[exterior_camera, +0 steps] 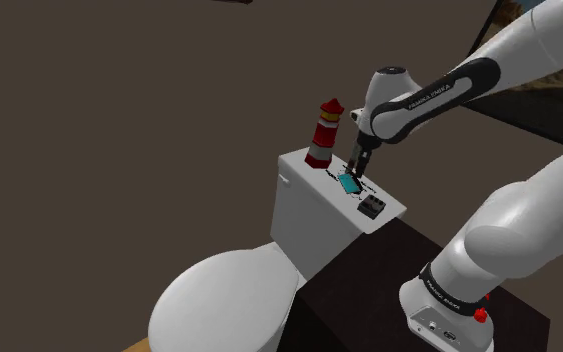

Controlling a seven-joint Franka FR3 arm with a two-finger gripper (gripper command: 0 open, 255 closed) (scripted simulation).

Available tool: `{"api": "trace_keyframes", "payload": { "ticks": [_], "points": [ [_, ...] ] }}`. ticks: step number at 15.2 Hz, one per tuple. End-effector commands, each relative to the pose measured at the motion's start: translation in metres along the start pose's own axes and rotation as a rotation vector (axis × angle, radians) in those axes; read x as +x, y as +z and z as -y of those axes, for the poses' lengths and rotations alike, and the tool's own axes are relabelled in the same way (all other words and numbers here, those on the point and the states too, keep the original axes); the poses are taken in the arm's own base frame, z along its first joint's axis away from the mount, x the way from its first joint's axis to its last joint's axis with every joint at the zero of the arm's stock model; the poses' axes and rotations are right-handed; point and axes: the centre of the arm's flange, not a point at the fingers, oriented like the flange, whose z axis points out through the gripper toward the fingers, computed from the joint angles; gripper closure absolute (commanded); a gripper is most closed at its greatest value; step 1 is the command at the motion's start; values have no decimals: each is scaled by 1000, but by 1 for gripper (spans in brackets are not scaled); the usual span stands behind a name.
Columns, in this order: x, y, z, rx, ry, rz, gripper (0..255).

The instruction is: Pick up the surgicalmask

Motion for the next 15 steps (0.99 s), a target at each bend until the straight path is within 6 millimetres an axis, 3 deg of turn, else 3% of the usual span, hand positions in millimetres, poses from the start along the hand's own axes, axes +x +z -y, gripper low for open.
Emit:
{"api": "trace_keyframes", "payload": {
  "ticks": [1,6,15],
  "points": [
    [8,23,-11,-22,-33,-13,0],
    [27,72,-38,-69,-107,-38,0],
    [30,111,-32,-69,-107,-38,0]
  ]
}}
